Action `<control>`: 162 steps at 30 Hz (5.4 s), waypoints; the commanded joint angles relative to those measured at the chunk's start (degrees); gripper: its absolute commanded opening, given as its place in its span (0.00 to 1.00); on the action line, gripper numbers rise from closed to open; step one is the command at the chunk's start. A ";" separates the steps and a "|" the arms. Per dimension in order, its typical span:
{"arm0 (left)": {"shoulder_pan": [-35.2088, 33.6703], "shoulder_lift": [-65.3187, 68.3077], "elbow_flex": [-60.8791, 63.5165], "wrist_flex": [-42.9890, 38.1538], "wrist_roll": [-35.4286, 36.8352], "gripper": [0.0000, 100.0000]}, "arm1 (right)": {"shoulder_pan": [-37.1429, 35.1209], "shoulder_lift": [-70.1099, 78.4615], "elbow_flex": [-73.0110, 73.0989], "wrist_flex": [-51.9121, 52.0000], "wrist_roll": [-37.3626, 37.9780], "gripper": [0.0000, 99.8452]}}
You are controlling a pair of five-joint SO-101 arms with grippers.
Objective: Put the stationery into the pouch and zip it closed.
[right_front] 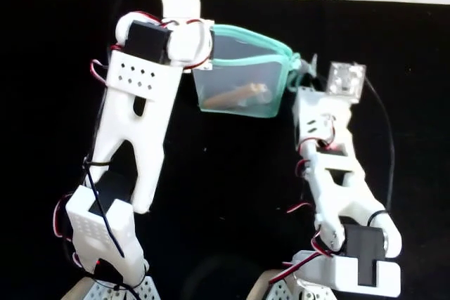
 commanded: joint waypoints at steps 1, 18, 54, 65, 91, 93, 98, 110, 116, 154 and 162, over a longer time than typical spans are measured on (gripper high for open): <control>0.31 1.27 1.45 0.35 -0.26 0.01 | 2.95 0.04 2.07 -0.48 0.70 0.01; 0.40 1.27 1.45 0.18 -0.26 0.01 | 5.14 -23.16 -0.13 39.60 12.13 0.01; 5.32 1.36 1.54 0.35 -3.87 0.01 | -8.75 -23.25 -81.10 77.67 7.12 0.01; 7.78 1.36 1.63 0.35 -6.15 0.01 | -16.13 -23.25 -84.79 78.73 7.03 0.01; 12.70 1.36 1.71 0.44 -6.33 0.01 | -19.12 -23.16 -70.11 70.11 -4.31 0.01; 13.32 1.36 1.71 0.44 -6.33 0.01 | -19.03 -23.16 -70.11 70.11 -4.13 0.01; 12.88 0.40 1.27 0.44 -10.64 0.03 | -16.92 -23.16 -70.20 70.20 -1.32 0.01; 5.49 -15.34 -1.71 1.67 -13.63 0.18 | -14.99 -23.16 -70.11 70.20 -0.97 0.01; 1.45 -23.34 -6.46 2.20 -13.71 0.18 | -14.99 -23.16 -70.02 70.29 -0.97 0.01; 11.47 -48.48 20.09 8.09 -14.77 0.18 | -15.16 -23.16 -69.58 70.29 -1.32 0.01; 19.03 -49.71 23.25 4.13 -12.48 0.18 | -15.08 -23.16 -69.58 70.29 -1.32 0.01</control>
